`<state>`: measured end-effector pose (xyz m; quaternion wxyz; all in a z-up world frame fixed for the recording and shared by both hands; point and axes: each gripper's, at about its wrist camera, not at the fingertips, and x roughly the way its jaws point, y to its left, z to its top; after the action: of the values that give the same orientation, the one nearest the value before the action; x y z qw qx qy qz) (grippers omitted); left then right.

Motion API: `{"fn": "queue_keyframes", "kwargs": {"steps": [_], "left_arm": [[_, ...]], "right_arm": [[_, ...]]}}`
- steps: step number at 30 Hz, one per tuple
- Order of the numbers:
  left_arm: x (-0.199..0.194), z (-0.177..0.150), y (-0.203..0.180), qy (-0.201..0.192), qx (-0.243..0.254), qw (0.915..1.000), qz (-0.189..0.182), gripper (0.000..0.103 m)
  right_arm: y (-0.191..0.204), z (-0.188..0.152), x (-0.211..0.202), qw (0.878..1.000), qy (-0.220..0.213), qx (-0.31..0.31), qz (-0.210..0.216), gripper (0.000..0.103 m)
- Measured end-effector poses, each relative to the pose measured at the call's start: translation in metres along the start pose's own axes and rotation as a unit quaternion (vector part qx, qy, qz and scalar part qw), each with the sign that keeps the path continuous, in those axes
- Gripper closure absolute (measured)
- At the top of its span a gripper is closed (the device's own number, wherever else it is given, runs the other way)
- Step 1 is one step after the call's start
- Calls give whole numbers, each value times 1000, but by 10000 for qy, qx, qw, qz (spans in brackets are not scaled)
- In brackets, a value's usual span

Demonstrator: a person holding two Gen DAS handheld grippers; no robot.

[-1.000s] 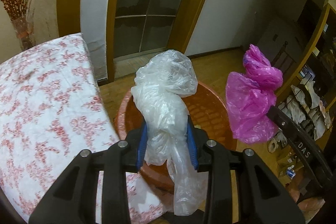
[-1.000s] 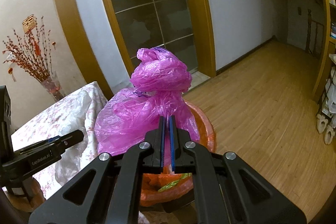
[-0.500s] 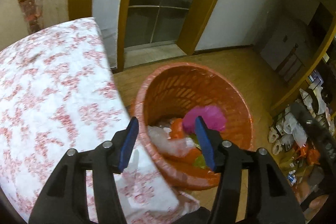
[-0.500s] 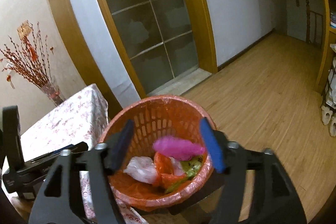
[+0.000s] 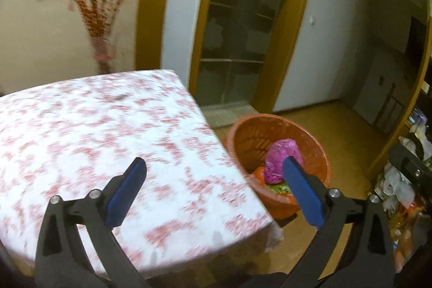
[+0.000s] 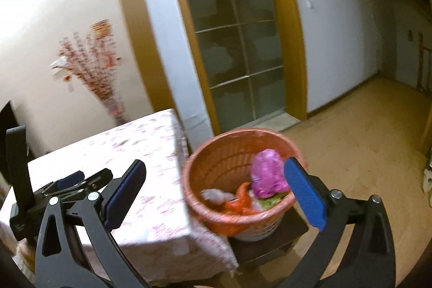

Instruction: Collect trash

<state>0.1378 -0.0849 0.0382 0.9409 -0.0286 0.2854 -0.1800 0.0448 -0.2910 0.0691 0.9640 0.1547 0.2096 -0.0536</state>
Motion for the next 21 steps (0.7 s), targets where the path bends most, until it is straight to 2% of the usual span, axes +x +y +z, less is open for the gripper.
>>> {"fn": "queue_keyframes", "kwargs": {"steps": [3,9,11,21], "left_arm": [[-27,-14,10,-132,-135,9996,203,4],[-65,-37,22,-403,-188,9960,779,4],[-77,-43,24,-494,-133,9942,945,4],[-101,-73,25,-590,-213,9917,1120,4]], "right_arm": [[15,-14,-13,9998,-4,30,209,3],[38,-38,-23,9999,28,-134,23,3],[45,-43,-27,9996,17,-227,-154,3],[52,-66,-39,9981,86,-157,-597,3]]}}
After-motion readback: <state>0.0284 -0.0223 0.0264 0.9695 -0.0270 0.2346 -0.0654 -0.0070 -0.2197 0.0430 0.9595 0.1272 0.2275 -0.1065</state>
